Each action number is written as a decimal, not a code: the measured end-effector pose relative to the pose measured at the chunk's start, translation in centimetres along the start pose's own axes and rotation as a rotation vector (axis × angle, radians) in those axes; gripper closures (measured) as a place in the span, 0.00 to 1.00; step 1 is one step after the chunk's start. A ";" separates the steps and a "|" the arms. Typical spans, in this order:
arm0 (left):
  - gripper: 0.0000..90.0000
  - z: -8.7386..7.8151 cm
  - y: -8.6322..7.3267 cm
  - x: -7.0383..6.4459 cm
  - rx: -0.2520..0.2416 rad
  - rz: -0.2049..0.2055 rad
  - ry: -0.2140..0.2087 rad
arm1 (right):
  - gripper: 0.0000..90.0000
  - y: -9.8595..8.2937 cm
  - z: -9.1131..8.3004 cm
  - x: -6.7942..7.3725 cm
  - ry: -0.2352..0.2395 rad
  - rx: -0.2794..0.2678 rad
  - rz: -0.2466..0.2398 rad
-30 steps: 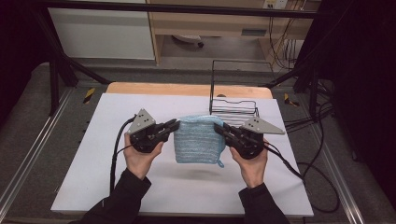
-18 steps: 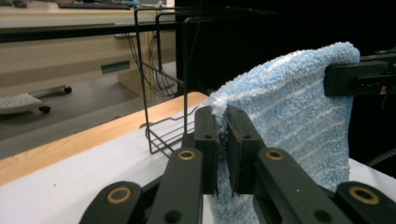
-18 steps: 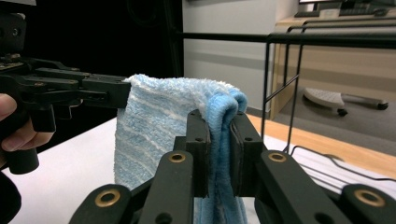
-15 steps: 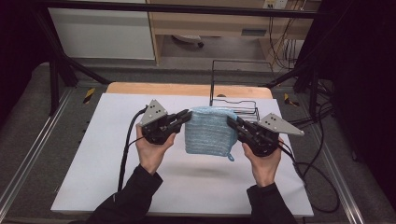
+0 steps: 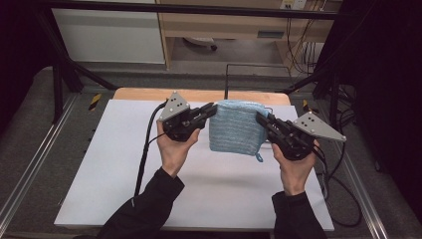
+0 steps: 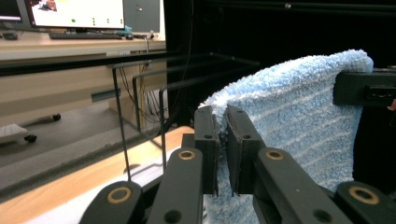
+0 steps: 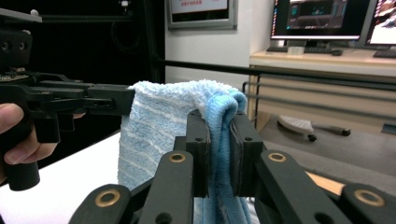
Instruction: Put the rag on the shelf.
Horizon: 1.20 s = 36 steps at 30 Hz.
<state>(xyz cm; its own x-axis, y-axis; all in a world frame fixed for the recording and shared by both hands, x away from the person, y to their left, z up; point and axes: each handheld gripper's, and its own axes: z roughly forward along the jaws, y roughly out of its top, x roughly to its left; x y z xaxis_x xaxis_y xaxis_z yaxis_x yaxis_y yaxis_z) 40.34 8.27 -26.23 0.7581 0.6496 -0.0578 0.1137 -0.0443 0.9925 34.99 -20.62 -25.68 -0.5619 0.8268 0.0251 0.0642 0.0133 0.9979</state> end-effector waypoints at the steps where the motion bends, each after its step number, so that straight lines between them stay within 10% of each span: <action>1: 0.93 0.2 0.3 -0.1 -0.004 0.000 -0.001 | 0.90 0.2 -0.1 -0.1 -0.005 -0.005 -0.003; 36: 0.93 4.7 8.2 -0.9 -0.157 -0.003 -0.011 | 0.90 7.5 -0.3 -3.2 -0.136 -0.163 -0.061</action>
<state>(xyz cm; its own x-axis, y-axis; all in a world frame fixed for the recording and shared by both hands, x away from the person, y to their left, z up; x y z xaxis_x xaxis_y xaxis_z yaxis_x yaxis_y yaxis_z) 43.57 3.74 -18.55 0.7649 0.6412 -0.0610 0.0149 0.0771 0.9969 37.02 -23.32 -18.26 -0.4437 0.8956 -0.0326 -0.1063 -0.0165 0.9942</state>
